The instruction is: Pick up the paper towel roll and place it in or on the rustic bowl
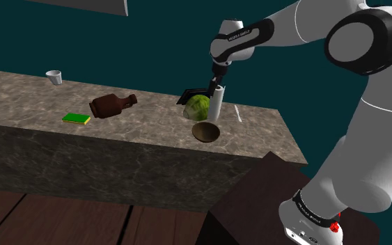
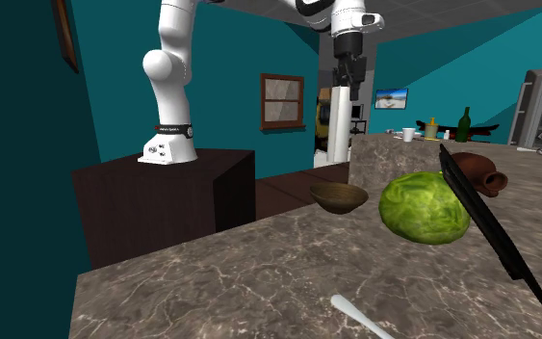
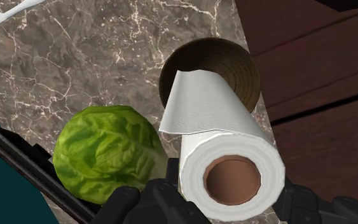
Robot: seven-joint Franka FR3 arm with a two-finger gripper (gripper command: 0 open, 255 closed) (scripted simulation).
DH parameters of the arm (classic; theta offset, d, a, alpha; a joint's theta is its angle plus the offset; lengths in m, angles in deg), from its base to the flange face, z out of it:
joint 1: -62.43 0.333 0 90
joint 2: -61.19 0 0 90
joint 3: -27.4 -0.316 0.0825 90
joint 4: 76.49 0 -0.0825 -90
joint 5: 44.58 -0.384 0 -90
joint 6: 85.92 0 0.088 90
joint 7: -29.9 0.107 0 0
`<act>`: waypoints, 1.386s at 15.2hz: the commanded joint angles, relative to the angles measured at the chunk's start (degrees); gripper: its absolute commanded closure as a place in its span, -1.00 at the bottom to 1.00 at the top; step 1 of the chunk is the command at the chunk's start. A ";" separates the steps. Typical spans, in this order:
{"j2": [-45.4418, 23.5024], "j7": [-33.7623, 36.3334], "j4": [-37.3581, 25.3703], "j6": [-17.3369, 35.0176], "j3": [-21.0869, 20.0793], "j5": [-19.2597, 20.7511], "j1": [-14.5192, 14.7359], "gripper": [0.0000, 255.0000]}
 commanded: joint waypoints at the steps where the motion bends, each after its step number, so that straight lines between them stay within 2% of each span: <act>1: -0.73 -0.34 0.73 1.42 -0.11 -0.42 -0.16 1.00; 16: -7.25 -2.65 4.27 11.01 -1.71 -4.11 -1.38 1.00; 21: -7.47 -2.72 4.33 11.27 -1.78 -4.23 -1.43 1.00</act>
